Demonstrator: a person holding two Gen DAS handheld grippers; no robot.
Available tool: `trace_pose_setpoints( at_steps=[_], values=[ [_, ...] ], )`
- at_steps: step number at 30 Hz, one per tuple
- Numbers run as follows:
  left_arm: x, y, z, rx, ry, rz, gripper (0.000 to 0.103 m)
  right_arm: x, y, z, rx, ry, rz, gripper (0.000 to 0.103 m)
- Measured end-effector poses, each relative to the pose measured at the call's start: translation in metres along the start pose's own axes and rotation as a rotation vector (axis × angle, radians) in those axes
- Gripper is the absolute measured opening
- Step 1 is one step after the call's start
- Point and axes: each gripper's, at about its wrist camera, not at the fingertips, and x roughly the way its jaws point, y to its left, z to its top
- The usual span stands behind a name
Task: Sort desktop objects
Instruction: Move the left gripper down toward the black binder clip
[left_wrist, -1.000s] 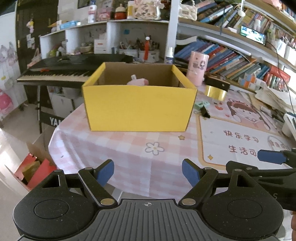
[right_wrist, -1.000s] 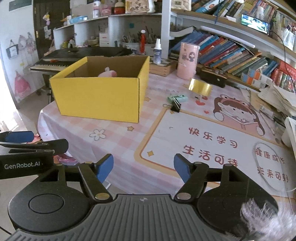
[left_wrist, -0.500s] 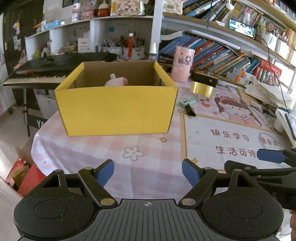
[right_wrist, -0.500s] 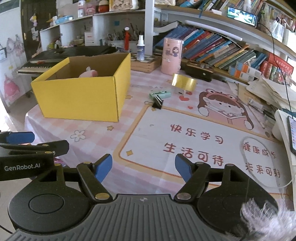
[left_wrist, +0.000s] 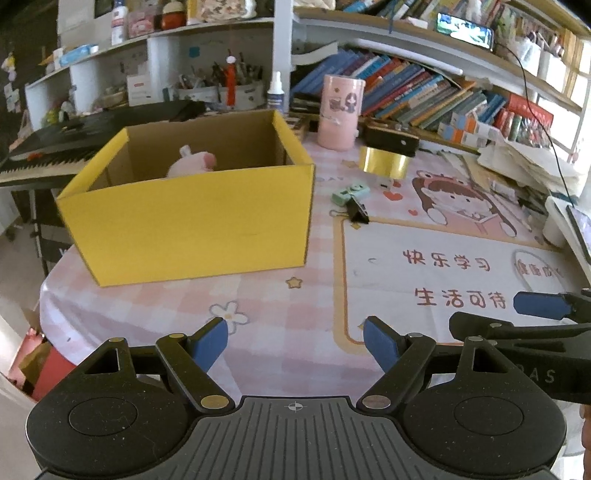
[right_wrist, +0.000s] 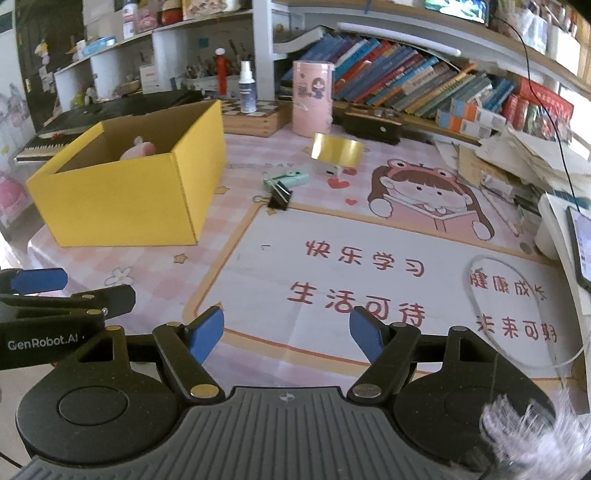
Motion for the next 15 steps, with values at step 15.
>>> trace_pose_setpoints(
  at_steps=[15],
  values=[
    [0.031,-0.038,0.023,0.015,0.026,-0.012,0.083,0.024,-0.045,0.018,0.014,0.034,-0.004,0.074]
  ],
)
